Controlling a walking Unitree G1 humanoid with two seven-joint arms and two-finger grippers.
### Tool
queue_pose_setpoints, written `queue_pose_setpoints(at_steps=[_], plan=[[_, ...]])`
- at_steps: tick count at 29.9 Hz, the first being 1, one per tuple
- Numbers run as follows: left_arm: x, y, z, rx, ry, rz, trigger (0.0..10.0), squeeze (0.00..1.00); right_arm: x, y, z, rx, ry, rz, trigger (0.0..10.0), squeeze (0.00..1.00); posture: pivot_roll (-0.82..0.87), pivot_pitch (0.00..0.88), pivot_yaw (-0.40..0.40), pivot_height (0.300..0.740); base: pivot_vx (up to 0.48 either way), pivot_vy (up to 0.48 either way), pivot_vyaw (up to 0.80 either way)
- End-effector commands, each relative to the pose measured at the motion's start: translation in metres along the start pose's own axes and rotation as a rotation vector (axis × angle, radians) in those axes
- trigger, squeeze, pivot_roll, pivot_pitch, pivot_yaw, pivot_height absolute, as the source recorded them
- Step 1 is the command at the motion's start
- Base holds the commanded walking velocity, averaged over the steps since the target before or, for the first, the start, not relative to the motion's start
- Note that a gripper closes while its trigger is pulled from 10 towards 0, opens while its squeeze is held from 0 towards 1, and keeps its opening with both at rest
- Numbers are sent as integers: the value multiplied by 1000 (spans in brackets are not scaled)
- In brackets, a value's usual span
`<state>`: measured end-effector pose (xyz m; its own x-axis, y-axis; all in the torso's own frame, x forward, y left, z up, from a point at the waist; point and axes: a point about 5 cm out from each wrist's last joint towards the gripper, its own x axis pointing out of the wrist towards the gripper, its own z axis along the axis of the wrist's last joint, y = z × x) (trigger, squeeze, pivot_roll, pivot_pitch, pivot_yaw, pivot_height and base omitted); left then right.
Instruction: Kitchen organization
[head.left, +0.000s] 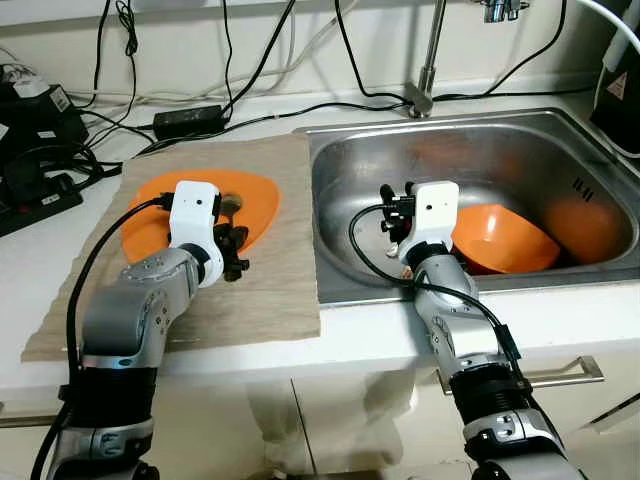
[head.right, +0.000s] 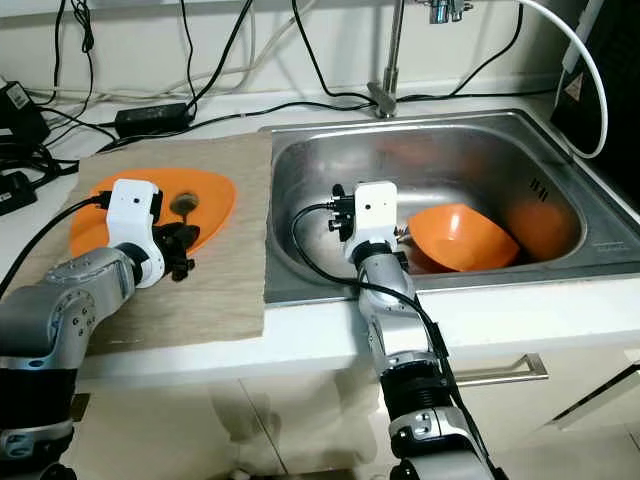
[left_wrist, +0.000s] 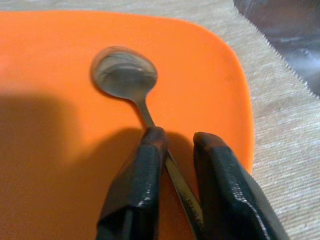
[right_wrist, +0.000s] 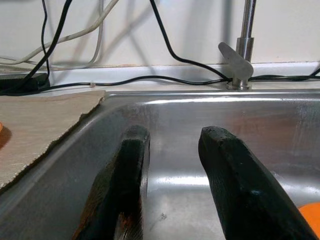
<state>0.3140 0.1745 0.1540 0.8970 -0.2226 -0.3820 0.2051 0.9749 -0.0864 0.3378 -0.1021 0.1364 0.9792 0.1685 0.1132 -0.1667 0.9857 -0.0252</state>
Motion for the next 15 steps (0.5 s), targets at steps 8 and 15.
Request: queue_pose_setpoints(at_steps=[8,15], plan=[[2,7,13,-22,-75,18,0,0,-1,-1,0,3,8,-11,10000,0,-56,2,100,740,0,0,0],[1,10,21,-3,-119,22,0,0,-1,-1,0,2,9,-10,10000,0,-51,8,98,740,0,0,0]])
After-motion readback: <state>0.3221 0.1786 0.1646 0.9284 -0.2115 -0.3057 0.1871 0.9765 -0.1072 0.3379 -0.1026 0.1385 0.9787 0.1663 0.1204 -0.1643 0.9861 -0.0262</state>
